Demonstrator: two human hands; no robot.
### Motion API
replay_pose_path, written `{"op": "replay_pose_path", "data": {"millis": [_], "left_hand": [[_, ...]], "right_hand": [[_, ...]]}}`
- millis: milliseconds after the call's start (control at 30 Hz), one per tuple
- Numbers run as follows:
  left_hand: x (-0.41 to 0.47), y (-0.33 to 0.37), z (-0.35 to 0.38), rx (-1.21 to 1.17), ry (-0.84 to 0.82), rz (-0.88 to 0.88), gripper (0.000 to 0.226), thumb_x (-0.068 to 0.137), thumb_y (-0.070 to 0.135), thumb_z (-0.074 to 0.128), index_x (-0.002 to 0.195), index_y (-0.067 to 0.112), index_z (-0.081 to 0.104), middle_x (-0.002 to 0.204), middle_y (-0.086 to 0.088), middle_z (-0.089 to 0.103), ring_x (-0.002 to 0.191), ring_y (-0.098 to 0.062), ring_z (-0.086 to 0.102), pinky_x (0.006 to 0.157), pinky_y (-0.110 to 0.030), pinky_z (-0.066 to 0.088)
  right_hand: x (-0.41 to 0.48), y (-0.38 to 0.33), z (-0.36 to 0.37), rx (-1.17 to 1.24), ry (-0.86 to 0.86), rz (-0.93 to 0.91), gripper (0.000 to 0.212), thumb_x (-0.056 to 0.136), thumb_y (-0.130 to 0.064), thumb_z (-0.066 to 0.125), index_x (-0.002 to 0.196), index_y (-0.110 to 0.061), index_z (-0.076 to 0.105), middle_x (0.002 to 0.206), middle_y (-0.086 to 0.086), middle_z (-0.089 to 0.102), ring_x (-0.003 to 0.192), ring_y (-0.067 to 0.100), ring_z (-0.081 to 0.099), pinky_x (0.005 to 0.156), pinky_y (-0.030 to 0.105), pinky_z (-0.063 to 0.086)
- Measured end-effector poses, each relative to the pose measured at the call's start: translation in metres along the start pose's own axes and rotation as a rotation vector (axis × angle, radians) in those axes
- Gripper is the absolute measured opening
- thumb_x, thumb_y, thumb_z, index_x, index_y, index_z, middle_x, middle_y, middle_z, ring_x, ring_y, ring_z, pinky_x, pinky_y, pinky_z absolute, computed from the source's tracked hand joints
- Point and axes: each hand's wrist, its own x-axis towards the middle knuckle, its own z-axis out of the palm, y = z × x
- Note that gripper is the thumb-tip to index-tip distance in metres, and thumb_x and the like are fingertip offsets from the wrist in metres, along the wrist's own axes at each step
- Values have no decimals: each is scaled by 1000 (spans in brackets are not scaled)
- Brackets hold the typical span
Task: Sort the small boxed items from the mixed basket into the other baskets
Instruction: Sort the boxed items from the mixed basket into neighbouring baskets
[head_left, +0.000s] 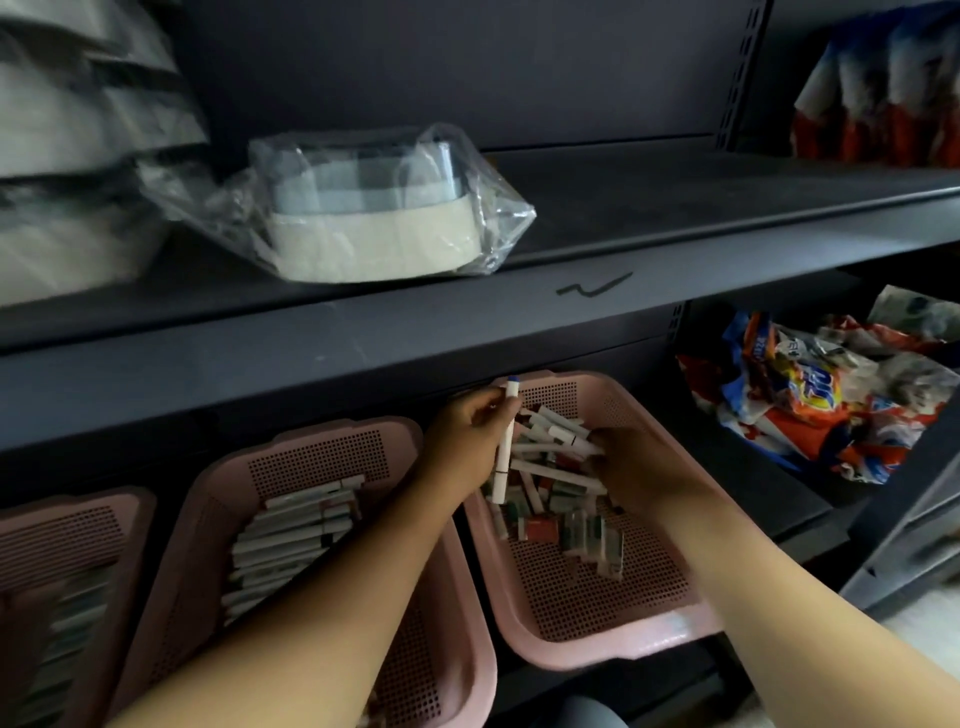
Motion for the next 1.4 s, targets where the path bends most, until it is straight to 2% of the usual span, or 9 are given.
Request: {"op": "replay_pose_path", "data": {"millis": [167, 300, 400, 600, 800, 1000, 1167, 1300, 1400], "left_hand": [[-11, 11, -58, 42, 27, 17, 10, 99, 35, 68, 90, 34, 72, 87, 15, 74, 82, 2, 66, 77, -24, 51], [-29, 8, -125, 118, 60, 11, 14, 94, 14, 75, 84, 22, 70, 68, 11, 67, 59, 6, 58, 64, -18, 46], [-48, -6, -176, 411, 63, -12, 21, 87, 9, 81, 79, 22, 66, 75, 5, 67, 69, -6, 63, 65, -21, 48], [-76, -51, -233, 754, 53, -95, 21, 83, 16, 85, 73, 26, 69, 75, 11, 70, 73, -4, 67, 66, -25, 50], [-66, -76, -230, 852, 98, -67, 17, 86, 27, 83, 77, 30, 69, 82, 13, 70, 79, -5, 66, 69, -25, 48], [-60, -86, -228, 1005, 42, -132, 10, 93, 33, 73, 84, 35, 67, 97, 15, 70, 89, -7, 65, 81, -24, 52], [-69, -73, -216, 836, 25, 11, 6, 94, 28, 73, 93, 31, 78, 95, 16, 72, 90, -3, 67, 85, -25, 55], [-80, -54, -189, 420, -61, 13, 15, 95, 26, 75, 110, 28, 79, 93, 19, 73, 85, 13, 65, 78, -3, 47], [-83, -50, -177, 125, -59, -13, 14, 99, 15, 70, 104, 26, 78, 98, 9, 78, 92, 3, 71, 89, -18, 55]], "right_hand": [[-24, -19, -22, 153, 21, -241, 16, 101, -39, 49, 103, -29, 61, 97, -4, 63, 84, 9, 61, 69, 24, 44], [-41, -52, -25, 11, 31, -362, 22, 104, -29, 44, 118, -21, 60, 92, -3, 63, 81, 13, 62, 69, 27, 50], [-53, -77, -21, 51, 32, -405, 21, 104, -27, 47, 117, -18, 59, 105, 3, 66, 87, 18, 63, 81, 32, 51], [-75, -118, -7, 99, 35, -475, 17, 101, -24, 47, 92, -16, 58, 84, -1, 65, 74, 19, 62, 59, 28, 44], [-95, -130, 5, 81, 45, -492, 22, 102, -27, 47, 85, -25, 60, 68, -2, 63, 52, 3, 57, 46, 17, 39], [-98, -137, 10, 53, -2, -503, 20, 102, -26, 48, 84, -25, 57, 72, -2, 63, 60, 5, 60, 57, 21, 47], [-93, -149, 17, 72, 12, -573, 18, 101, -25, 51, 85, -29, 57, 67, -2, 61, 54, 7, 58, 48, 19, 42], [-96, -170, 27, 338, -96, -571, 12, 100, -31, 56, 94, -27, 66, 75, -2, 68, 64, 10, 64, 60, 29, 50], [-105, -190, 34, 523, -218, -566, 16, 101, -23, 56, 91, -30, 66, 82, 1, 71, 68, 9, 64, 66, 22, 52]]}}
